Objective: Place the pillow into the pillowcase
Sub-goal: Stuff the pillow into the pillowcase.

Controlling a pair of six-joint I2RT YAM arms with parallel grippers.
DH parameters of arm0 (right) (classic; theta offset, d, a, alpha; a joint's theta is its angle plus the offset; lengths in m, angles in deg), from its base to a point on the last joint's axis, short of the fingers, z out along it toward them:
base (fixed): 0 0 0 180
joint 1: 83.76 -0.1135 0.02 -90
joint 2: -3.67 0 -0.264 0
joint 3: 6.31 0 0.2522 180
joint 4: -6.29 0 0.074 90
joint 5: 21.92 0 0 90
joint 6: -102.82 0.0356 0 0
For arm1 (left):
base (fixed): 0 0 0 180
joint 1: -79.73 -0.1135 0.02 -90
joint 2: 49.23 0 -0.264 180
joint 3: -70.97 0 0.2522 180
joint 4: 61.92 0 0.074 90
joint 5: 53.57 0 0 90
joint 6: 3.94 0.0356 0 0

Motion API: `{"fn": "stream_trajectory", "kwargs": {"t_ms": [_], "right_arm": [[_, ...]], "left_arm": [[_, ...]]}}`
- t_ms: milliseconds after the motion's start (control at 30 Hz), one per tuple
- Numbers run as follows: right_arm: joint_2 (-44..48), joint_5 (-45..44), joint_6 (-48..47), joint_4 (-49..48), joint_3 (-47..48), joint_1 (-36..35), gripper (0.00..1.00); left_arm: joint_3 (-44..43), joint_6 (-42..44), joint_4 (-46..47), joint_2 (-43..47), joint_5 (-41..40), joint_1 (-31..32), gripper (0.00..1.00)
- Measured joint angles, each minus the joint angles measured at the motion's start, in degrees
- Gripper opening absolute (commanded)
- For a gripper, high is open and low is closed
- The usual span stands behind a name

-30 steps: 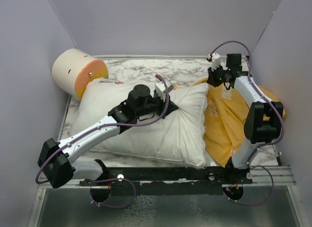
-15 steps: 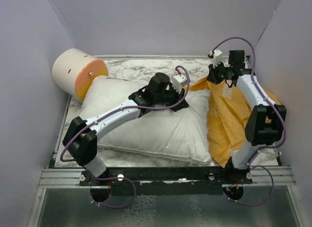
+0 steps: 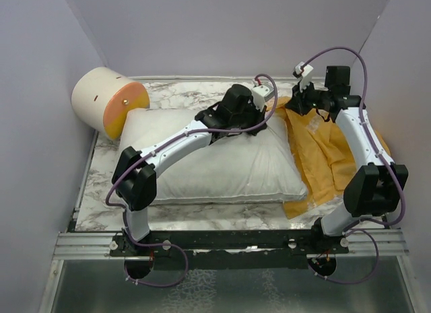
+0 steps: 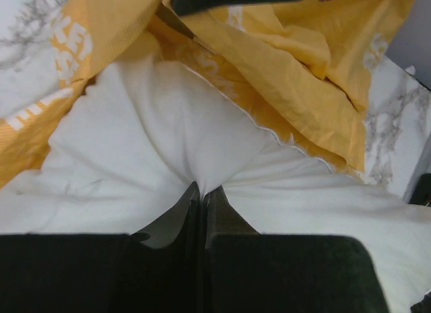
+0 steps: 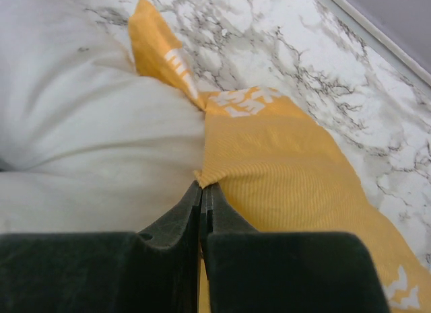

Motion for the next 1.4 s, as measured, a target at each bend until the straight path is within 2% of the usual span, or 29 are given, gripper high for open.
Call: {"fn": "stream_trajectory", "kwargs": {"t_ms": [100,233,467,633,767,933,1033,1267,1400], "right_arm": [[1.29,1.88,0.04,1.62,0.00,-0.20,0.01],[1.95,2.01,0.04,2.82,0.00,-0.39,0.01],[1.90,-0.96,0.37,3.15,0.00,-0.39,0.01],[1.84,-2.49,0.46,3.15,0.11,-0.39,0.01],[1.84,-2.45,0.44,3.26,0.94,-0.39,0.01],[1.84,-1.75,0.48,4.07,1.42,-0.39,0.01],[1.84,-0.85,0.52,4.44,1.44,-0.39,0.01],[1.84,0.48,0.52,5.55,1.44,-0.39,0.01],[1.84,1.11,0.48,6.21,1.44,-0.39,0.01]], "left_arm": [[1.27,2.71,4.87,0.37,-3.56,1.40,0.00],[8.33,8.94,14.53,3.15,-5.35,4.55,0.00],[13.35,14.23,19.87,5.22,1.66,6.34,0.00],[14.40,17.27,18.27,7.43,3.96,6.14,0.00],[13.94,21.14,11.98,11.37,5.88,6.23,0.00],[8.90,25.62,2.16,13.31,6.10,6.23,0.00],[7.98,27.06,-0.33,13.53,6.43,5.84,0.00],[3.15,27.63,-1.97,7.80,9.14,4.61,0.00],[1.81,27.58,0.44,3.69,9.46,4.81,0.00]]}}
